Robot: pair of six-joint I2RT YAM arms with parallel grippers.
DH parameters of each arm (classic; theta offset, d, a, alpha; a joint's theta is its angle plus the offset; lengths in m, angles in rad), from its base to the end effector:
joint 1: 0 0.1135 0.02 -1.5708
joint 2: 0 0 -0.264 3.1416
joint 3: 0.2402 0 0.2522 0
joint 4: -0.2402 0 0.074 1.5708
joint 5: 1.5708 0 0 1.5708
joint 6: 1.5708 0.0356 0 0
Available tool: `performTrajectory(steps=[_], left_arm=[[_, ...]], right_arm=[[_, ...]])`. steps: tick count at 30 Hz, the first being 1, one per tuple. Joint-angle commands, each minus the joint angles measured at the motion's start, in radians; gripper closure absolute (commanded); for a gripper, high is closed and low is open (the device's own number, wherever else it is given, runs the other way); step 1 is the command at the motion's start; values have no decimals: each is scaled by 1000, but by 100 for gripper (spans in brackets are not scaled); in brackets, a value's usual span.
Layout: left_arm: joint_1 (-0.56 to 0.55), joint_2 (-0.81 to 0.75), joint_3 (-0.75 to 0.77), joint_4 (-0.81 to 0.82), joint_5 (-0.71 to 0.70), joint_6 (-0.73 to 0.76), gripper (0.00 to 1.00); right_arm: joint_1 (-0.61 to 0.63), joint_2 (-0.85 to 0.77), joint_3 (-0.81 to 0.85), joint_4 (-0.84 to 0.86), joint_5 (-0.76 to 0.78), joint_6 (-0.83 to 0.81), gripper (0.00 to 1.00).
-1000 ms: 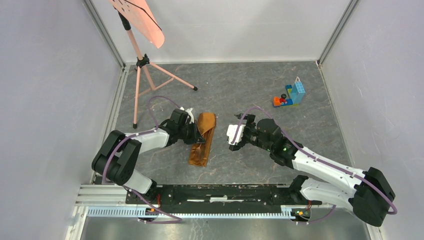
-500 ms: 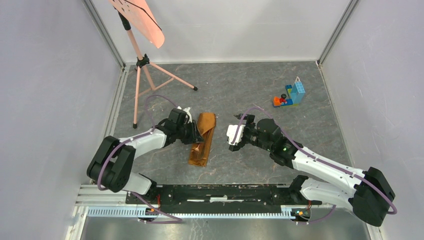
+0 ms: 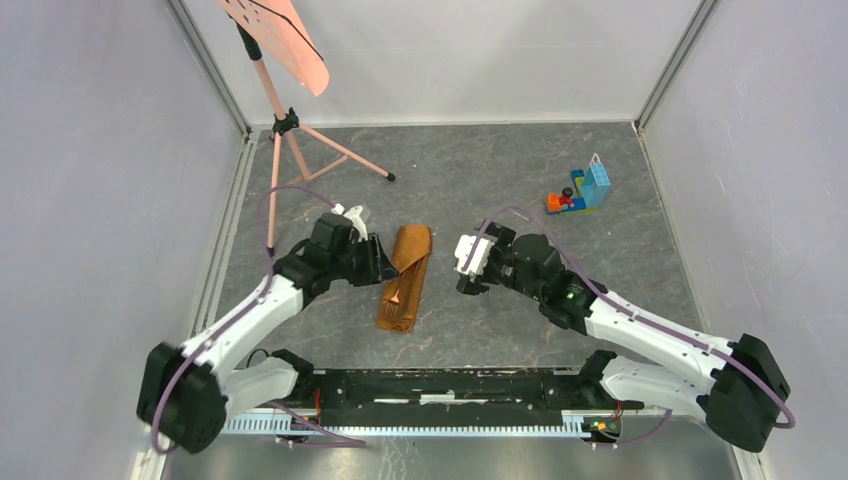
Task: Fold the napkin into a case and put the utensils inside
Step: Insert the fork into the folded napkin, then reset both arms
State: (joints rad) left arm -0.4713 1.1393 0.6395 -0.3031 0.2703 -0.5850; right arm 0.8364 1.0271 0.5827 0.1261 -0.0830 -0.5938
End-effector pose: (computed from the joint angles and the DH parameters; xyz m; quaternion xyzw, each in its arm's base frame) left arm 0.1993 -0.1123 0.2107 -0.0018 0.9201 -0.2950 0.2576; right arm 0.1549 0.1759 0.2540 -0.5492 0.5953 0.1042 0.5772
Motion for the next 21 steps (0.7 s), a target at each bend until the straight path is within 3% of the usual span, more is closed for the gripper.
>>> performTrajectory(steps=[1, 3, 7, 12, 15, 21], left_arm=[[4, -202, 190, -194, 25, 70, 52], [4, -261, 305, -264, -3, 99, 45], [5, -297, 541, -351, -70, 168, 37], [5, -269, 801, -410, -120, 227, 35], [5, -274, 883, -404, -170, 235, 25], [5, -279, 985, -417, -257, 253, 21]], right_arm=[[1, -19, 173, -182, 287, 316, 2], [1, -19, 282, -356, 401, 429, 2], [1, -81, 413, -535, 434, 475, 2], [1, -236, 493, -558, 554, 534, 2], [1, -307, 539, -568, 593, 511, 2], [1, -387, 611, -587, 666, 474, 2]])
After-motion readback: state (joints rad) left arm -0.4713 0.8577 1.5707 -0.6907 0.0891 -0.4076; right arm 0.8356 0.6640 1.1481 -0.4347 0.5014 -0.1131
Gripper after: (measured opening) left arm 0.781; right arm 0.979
